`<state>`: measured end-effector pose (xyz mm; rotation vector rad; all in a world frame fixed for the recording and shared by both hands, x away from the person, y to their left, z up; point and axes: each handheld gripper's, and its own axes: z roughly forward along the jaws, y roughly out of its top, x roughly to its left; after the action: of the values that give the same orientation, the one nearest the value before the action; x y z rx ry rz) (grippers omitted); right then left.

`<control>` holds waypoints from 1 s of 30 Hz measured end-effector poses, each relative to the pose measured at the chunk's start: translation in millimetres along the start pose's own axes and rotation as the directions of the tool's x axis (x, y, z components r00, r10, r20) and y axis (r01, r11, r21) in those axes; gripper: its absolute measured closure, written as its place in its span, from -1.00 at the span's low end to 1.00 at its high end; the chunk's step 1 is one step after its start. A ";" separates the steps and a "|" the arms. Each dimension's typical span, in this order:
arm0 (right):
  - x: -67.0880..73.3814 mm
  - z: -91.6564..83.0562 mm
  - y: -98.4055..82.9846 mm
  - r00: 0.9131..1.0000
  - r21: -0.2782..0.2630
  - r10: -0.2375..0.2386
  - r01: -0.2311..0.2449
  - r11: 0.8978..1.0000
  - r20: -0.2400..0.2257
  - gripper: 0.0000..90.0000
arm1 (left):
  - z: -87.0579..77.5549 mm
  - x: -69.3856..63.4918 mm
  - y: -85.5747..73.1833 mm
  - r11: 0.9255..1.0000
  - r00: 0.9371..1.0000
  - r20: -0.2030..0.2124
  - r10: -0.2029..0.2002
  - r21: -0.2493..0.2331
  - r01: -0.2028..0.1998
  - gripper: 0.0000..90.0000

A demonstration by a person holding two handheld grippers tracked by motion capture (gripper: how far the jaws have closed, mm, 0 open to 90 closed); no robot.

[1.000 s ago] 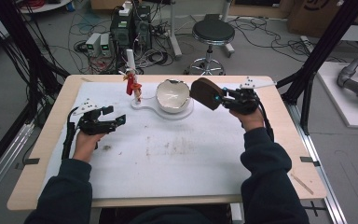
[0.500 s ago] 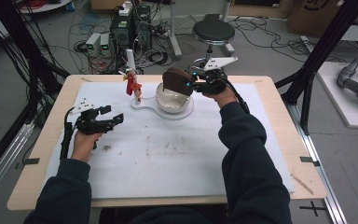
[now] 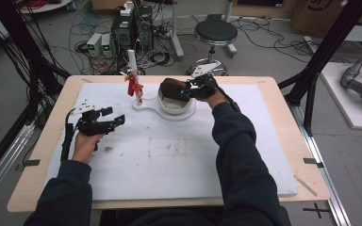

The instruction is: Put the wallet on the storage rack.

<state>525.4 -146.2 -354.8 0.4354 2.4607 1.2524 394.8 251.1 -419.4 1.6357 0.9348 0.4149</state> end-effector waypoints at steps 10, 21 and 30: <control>-6.2 -18.1 -9.6 0.981 -0.028 0.177 -0.175 0.984 0.074 -0.05 | -2.2 3.3 -0.1 1.000 1.000 0.001 -0.021 -0.011 0.021 -0.51; 0.1 -112.2 -46.9 0.941 -0.069 0.258 -0.249 0.966 0.221 -0.24 | -3.8 4.3 2.1 0.997 0.999 -0.004 -0.050 -0.053 0.049 -0.49; 37.7 -157.9 -102.4 0.887 -0.059 0.299 -0.298 0.953 0.352 -0.40 | -0.4 2.2 2.0 0.997 0.999 0.005 -0.050 -0.051 0.050 -0.49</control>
<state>411.4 -300.6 -357.7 0.9829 2.1342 1.1628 396.6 253.0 -417.9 1.5626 0.9530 0.3984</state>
